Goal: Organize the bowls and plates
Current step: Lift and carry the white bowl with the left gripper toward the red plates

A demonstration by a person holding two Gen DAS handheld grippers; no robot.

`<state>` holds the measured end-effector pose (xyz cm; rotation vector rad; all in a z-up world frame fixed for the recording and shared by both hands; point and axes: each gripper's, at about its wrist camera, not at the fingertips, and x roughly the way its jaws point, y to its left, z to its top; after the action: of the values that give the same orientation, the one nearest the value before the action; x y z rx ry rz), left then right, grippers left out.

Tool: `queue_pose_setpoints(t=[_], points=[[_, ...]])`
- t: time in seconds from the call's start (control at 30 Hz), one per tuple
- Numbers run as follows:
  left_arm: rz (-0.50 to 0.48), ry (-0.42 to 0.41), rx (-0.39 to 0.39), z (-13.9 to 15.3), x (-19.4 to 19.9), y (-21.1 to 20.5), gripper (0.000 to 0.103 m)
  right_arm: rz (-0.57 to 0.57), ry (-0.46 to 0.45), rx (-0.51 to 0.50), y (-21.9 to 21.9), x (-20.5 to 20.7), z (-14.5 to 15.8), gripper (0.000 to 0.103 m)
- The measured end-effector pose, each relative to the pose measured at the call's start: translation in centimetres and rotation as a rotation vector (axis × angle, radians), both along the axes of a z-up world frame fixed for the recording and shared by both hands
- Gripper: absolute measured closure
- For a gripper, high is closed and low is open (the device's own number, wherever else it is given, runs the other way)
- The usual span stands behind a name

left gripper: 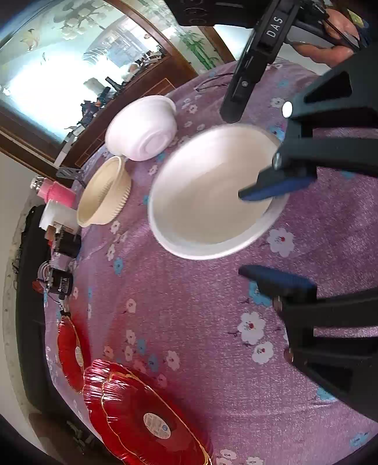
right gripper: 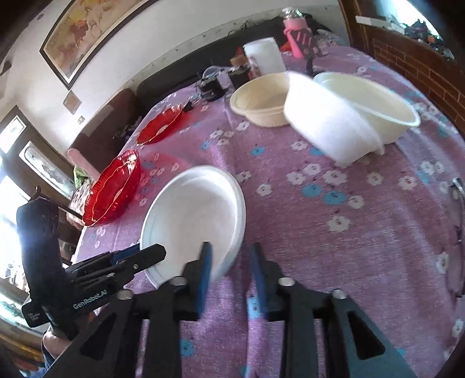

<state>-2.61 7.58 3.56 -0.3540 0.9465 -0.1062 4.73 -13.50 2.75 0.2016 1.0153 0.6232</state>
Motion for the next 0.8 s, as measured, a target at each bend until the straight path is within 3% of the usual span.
queue_pose_setpoints(t=[0.17,0.2,0.27,0.33,0.43,0.67,0.8], points=[[0.012,0.002,0.008,-0.2,0.7,-0.3,0.057,0.0,0.007,0.008,0.2,0.3,-0.1,0.07],[0.012,-0.001,0.01,-0.2,0.7,-0.4,0.058,-0.003,0.002,-0.001,0.4,0.3,-0.2,0.075],[0.008,-0.01,0.023,0.0,0.7,-0.7,0.076,0.002,-0.002,-0.02,0.8,0.5,-0.3,0.09],[0.014,-0.024,0.066,0.4,0.5,-1.1,0.079,-0.009,-0.009,-0.015,0.7,0.4,-0.3,0.095],[0.01,-0.045,0.105,0.8,0.2,-1.5,0.086,-0.004,-0.039,-0.014,0.8,0.0,0.0,0.097],[-0.009,-0.085,0.15,2.2,-1.0,-2.5,0.087,0.015,-0.049,0.011,1.3,-0.7,0.5,0.098],[0.001,-0.059,0.155,1.5,-0.9,-1.9,0.087,-0.063,-0.082,0.025,0.1,-0.5,1.5,0.097]])
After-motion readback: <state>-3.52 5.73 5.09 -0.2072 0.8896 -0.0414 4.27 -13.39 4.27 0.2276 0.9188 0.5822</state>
